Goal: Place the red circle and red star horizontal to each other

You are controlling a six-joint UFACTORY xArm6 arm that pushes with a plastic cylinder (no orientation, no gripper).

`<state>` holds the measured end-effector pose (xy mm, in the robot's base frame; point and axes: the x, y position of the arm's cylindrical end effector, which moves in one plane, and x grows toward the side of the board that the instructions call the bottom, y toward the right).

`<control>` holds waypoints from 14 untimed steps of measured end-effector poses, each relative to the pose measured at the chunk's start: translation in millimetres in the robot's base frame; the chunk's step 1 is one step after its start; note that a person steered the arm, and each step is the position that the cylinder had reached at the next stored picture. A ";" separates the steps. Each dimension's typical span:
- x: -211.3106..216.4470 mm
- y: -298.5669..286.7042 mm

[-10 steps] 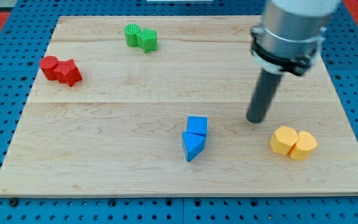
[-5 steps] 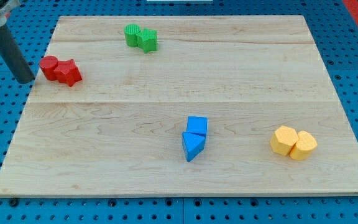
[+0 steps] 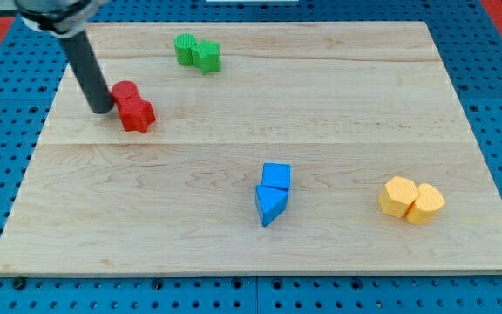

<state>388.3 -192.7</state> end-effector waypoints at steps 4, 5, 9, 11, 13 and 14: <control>8.0 92.8; -4.4 92.6; -28.0 102.7; -28.1 172.3; -30.1 149.0; -41.8 232.1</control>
<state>346.6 39.4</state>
